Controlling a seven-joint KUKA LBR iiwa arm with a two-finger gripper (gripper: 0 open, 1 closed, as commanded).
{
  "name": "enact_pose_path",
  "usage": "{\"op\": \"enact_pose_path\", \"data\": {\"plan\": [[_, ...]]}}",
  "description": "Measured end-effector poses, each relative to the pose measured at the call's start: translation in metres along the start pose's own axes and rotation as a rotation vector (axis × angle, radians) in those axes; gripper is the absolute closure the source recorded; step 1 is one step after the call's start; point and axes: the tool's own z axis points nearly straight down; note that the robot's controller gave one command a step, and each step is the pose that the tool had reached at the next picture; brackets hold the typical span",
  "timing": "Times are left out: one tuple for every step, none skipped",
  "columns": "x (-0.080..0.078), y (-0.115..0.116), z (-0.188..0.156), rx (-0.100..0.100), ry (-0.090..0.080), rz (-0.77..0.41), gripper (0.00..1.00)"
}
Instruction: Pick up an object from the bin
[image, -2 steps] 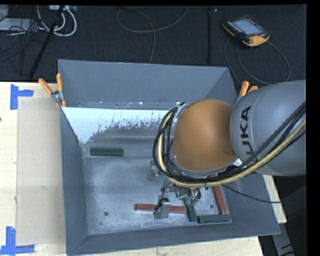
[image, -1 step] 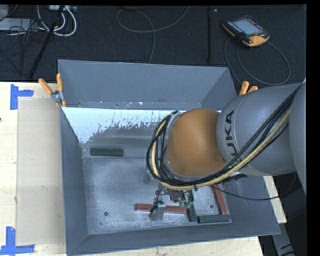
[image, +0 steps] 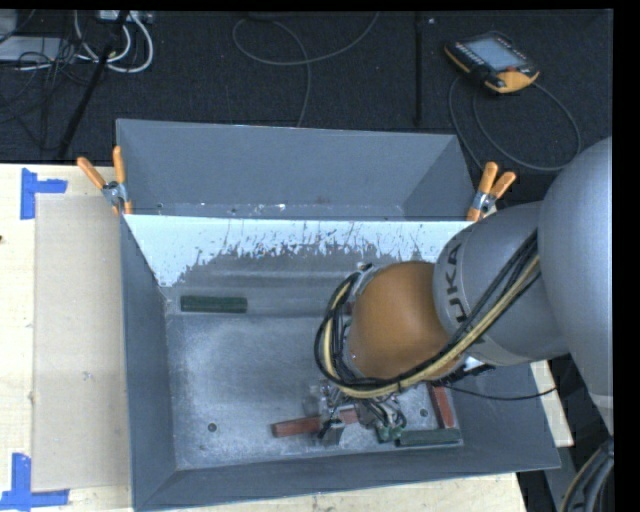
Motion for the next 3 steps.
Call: {"op": "enact_pose_path", "data": {"plan": [[0.000, 0.000, 0.000, 0.000, 0.000, 0.000, 1.00], [-0.003, 0.003, -0.003, 0.001, 0.002, -0.042, 1.00], [0.004, -0.040, -0.007, -0.002, -0.001, -0.177, 1.00]]}}
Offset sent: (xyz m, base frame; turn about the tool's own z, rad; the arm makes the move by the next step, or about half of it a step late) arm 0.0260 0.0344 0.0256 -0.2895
